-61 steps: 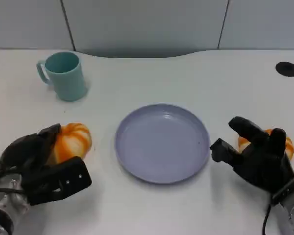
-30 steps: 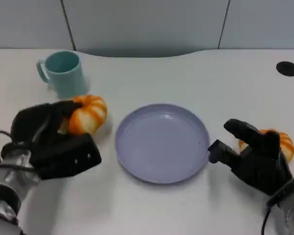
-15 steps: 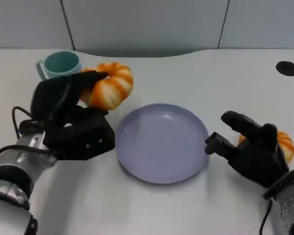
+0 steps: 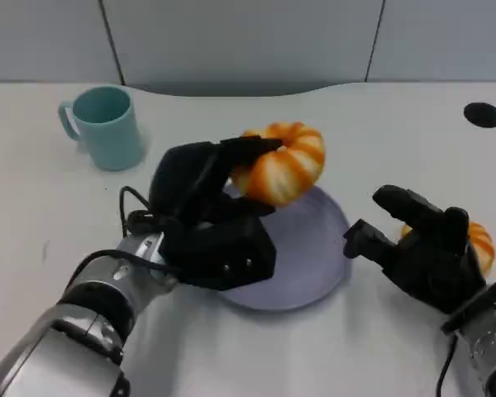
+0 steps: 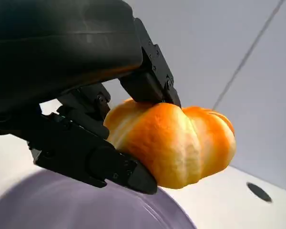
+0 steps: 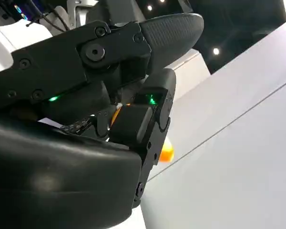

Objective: Grasp the bread from the table and place it into the plate.

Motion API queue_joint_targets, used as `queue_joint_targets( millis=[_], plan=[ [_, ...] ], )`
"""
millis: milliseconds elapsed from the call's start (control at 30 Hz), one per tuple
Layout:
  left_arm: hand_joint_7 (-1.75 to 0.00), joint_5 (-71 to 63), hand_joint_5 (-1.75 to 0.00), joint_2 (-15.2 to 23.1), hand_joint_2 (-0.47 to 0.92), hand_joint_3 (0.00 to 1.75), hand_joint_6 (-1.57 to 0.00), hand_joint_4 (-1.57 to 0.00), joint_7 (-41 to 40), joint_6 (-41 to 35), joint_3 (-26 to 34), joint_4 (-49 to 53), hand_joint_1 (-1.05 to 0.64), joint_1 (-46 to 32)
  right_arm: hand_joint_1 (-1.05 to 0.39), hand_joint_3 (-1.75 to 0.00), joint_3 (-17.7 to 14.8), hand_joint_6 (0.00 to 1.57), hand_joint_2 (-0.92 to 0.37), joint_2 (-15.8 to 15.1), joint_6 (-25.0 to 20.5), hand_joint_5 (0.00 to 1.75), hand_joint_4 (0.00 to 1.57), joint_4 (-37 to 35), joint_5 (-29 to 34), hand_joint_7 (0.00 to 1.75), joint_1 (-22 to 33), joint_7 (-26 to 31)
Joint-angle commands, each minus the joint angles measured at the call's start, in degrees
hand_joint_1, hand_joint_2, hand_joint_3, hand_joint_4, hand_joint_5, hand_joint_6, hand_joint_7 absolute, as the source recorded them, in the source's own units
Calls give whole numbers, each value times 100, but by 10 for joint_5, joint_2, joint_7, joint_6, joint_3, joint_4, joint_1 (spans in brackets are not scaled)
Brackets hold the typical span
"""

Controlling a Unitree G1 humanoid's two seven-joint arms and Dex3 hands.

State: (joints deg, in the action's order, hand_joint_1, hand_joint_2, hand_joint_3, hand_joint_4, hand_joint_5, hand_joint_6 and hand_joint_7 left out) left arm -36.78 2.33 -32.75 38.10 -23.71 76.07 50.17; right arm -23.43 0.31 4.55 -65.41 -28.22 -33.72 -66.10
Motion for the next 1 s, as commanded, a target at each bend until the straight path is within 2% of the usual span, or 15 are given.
queue_joint_targets(
  millis=[33, 67, 100, 167, 200, 267, 300, 367, 667, 767, 933, 1000],
  plan=[
    [-1, -4, -32, 3, 86, 0, -114, -112, 12, 7, -9, 4, -22, 3, -51, -13, -3, 114, -92, -3, 5, 118, 79, -1, -3, 1, -5, -5],
    [0, -6, -30, 0, 86, 0, -112, -108, 29, 3, -15, 5, -22, 0, -51, -13, -3, 113, -92, -3, 0, 118, 79, 0, -3, 0, -4, -2],
    [0, -6, -22, -2, 86, 0, -103, -96, 45, -3, -18, 6, -28, -2, -50, -12, -3, 113, -92, -2, -3, 118, 79, 2, -4, 0, -3, 0],
    [0, 1, -16, 0, 87, 0, -95, -87, 77, -14, -19, 7, -32, -3, -50, -12, -2, 113, -92, -2, -1, 118, 79, 4, -2, 0, -2, 5],
    [0, 5, -8, 2, 85, 0, -76, -67, 93, -18, -17, 6, -39, -3, -50, -12, -2, 114, -92, -1, 2, 118, 79, 5, -1, 1, -1, 7],
    [0, 5, -2, 7, 83, 0, -62, -54, 112, -30, -19, 4, -45, -2, -51, -11, -2, 115, -92, 1, 6, 119, 80, 8, 0, 1, 1, 13],
    [0, 2, -1, 10, 83, 0, -50, -41, 115, -37, -21, 3, -55, -1, -51, -12, -2, 115, -92, 2, 7, 119, 80, 10, 0, 1, 1, 15],
    [0, -2, 0, 16, 82, 0, -41, -33, 115, -45, -25, 0, -63, 1, -51, -12, -2, 115, -92, 2, 5, 121, 80, 11, -1, 1, 1, 17],
    [0, 1, 0, 33, 84, 1, -32, -21, 127, -50, -24, -5, -76, 2, -51, -13, -2, 114, -92, 4, 9, 122, 78, 5, -1, 1, -2, 13],
    [0, 4, 0, 40, 88, 1, -29, -16, 143, -44, -23, -8, -90, 3, -51, -12, -2, 115, -92, 4, 7, 122, 80, 4, -1, 1, -3, 17],
    [0, 7, -1, 58, 91, 2, -29, -17, 160, -23, -20, -14, -96, -1, -52, -11, -1, 115, -92, 4, 14, 122, 80, 4, 2, 1, -4, 21],
    [-1, 8, -3, 64, 90, 1, -32, -20, 162, -17, -19, -17, -93, -3, -52, -11, -2, 115, -92, 4, 14, 122, 79, 2, 2, 1, -5, 20]
  ],
)
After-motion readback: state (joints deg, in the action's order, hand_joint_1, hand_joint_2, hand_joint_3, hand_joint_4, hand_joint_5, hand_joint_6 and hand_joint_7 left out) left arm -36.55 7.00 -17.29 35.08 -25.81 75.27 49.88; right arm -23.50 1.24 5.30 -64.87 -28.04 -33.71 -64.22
